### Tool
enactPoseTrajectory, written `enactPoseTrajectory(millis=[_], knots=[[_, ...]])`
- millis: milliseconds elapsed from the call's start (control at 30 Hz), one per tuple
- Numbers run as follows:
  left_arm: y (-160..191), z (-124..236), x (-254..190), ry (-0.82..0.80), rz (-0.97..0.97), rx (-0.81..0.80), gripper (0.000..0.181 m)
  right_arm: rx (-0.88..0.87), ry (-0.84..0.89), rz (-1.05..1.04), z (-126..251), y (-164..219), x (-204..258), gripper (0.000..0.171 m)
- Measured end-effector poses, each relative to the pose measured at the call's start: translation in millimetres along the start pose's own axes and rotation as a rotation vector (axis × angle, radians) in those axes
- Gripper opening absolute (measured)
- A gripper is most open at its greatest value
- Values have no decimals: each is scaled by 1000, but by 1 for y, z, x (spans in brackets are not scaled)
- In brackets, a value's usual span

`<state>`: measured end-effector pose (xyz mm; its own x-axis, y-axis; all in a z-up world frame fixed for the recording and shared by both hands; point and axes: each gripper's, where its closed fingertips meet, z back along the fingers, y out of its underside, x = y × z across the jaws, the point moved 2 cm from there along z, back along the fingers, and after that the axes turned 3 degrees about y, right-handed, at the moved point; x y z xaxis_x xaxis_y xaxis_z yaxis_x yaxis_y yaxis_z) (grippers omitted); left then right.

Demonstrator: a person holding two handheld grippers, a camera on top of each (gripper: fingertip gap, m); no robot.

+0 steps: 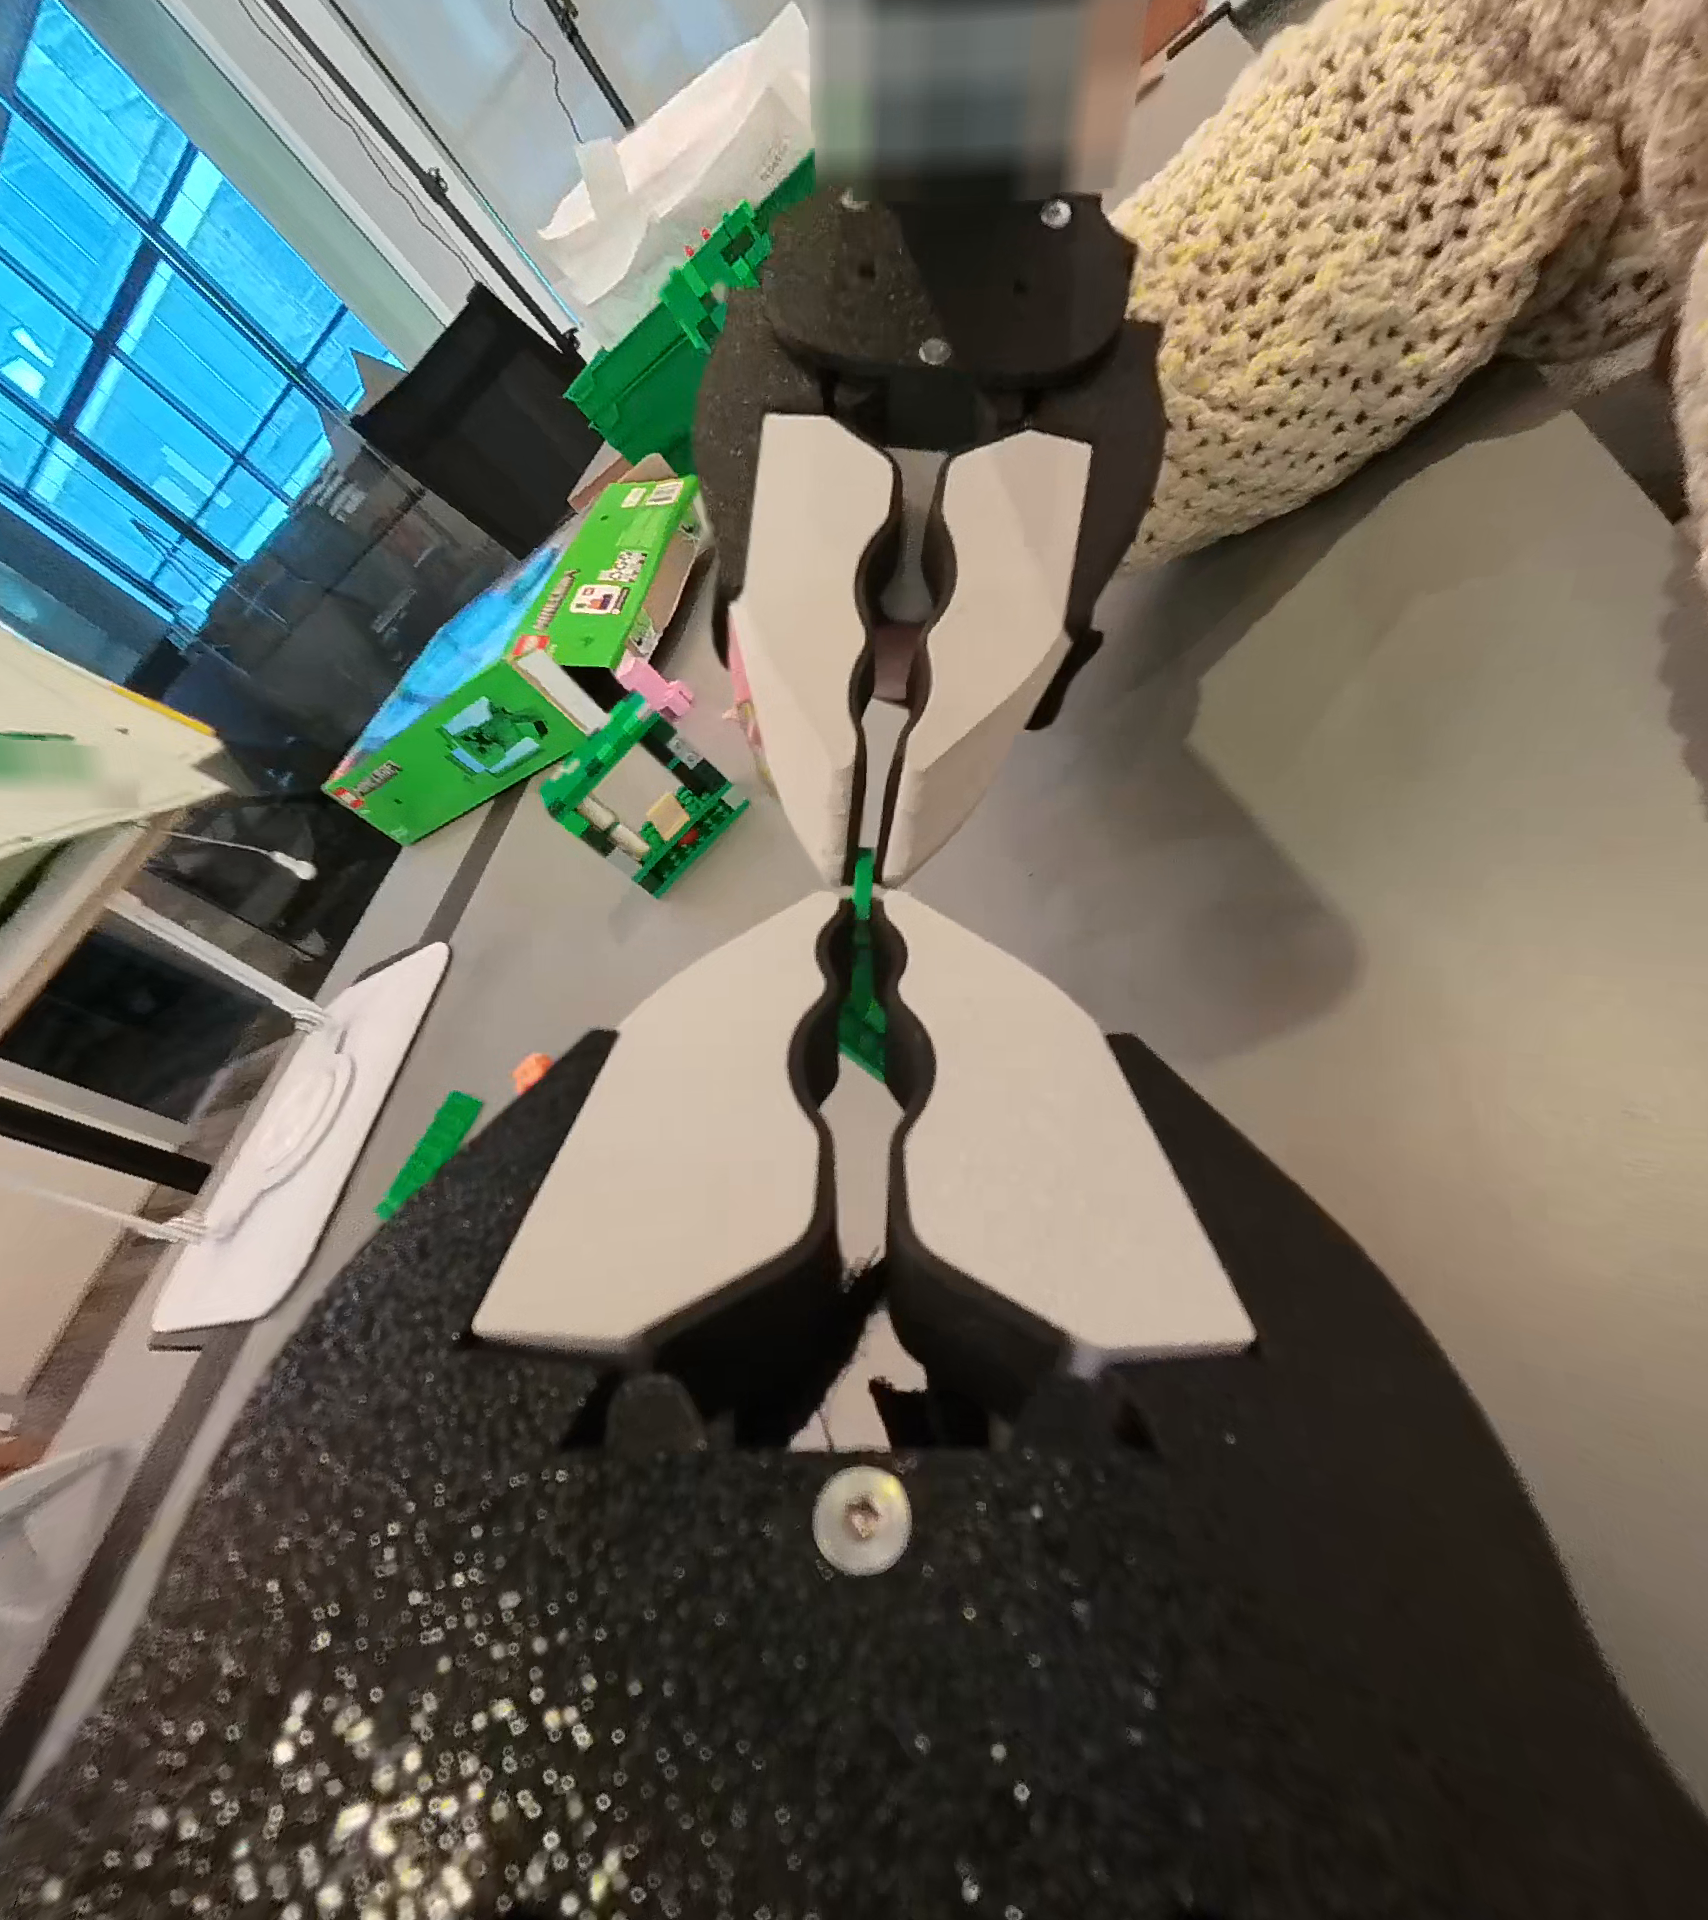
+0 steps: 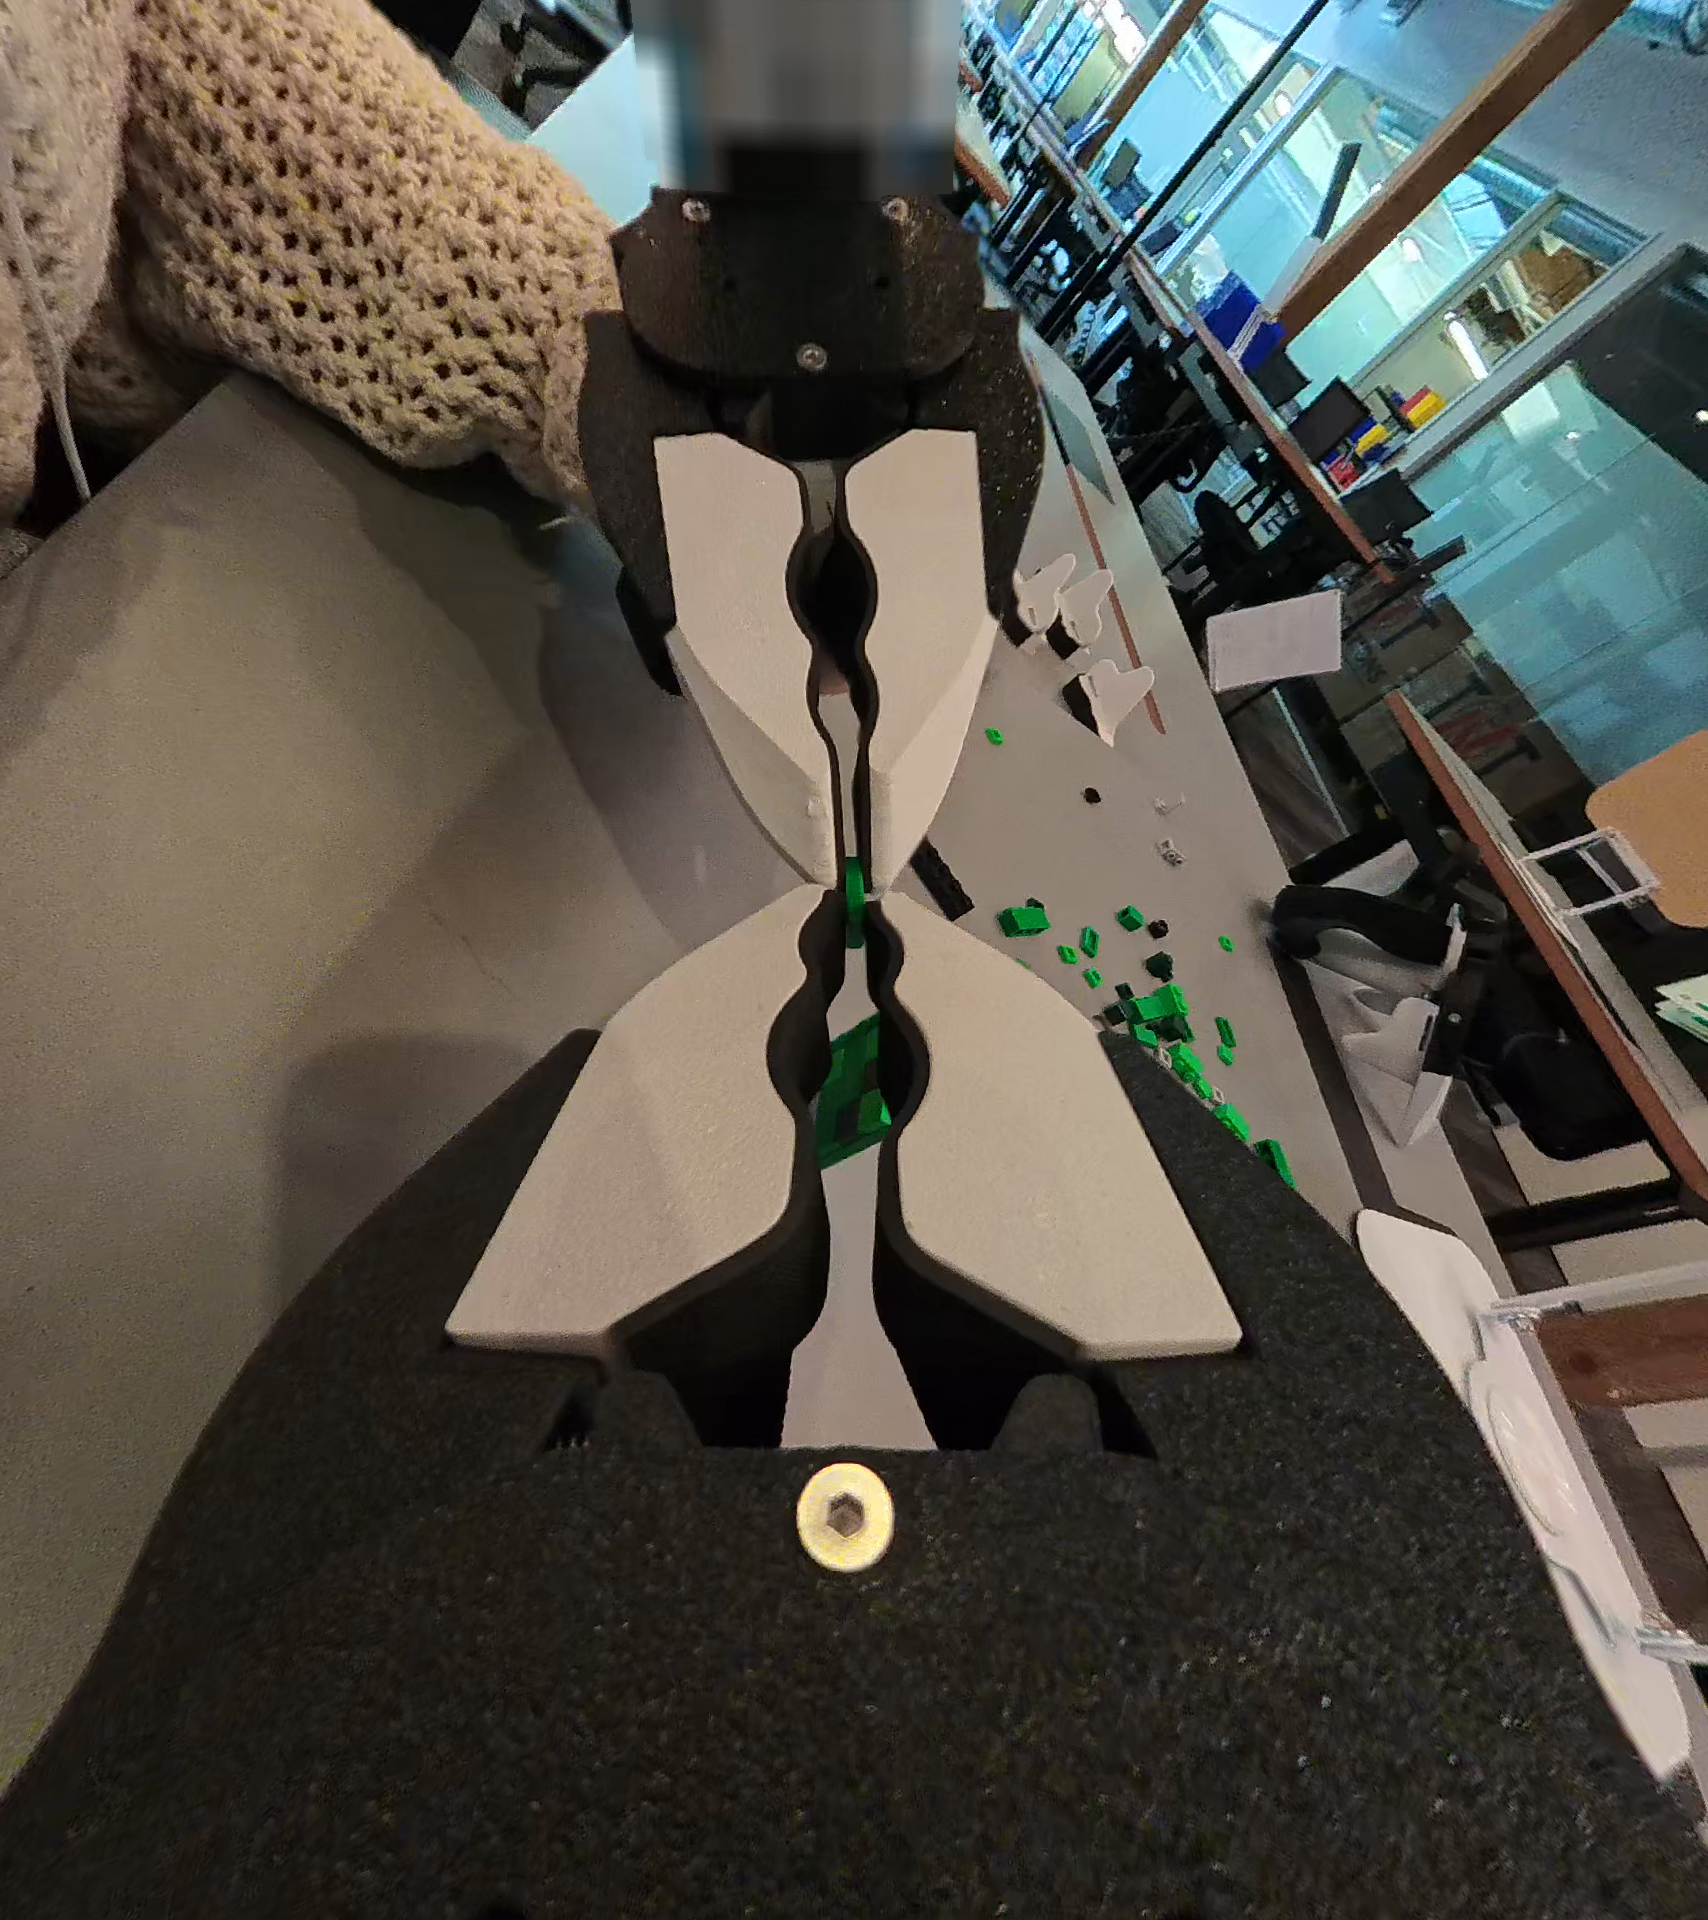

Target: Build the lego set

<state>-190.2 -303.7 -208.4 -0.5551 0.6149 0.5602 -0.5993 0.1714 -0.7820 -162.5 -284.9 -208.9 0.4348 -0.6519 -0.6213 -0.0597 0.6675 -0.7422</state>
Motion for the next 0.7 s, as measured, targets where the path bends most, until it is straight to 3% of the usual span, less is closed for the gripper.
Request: enactPoseTrajectory(millis=[33, 267, 400, 700], knots=[[0, 1, 1, 12, 28, 3, 2, -14, 9, -13, 1, 0, -1, 3], [25, 3, 6, 118, 188, 87, 2, 81, -118, -321, -9, 18, -1, 50], [31, -1, 6, 176, 214, 101, 3, 157, -138, -401, -19, 30, 1, 43], [33, -6, 6, 253, 228, 112, 3, 149, -117, -450, -21, 31, -3, 24]])
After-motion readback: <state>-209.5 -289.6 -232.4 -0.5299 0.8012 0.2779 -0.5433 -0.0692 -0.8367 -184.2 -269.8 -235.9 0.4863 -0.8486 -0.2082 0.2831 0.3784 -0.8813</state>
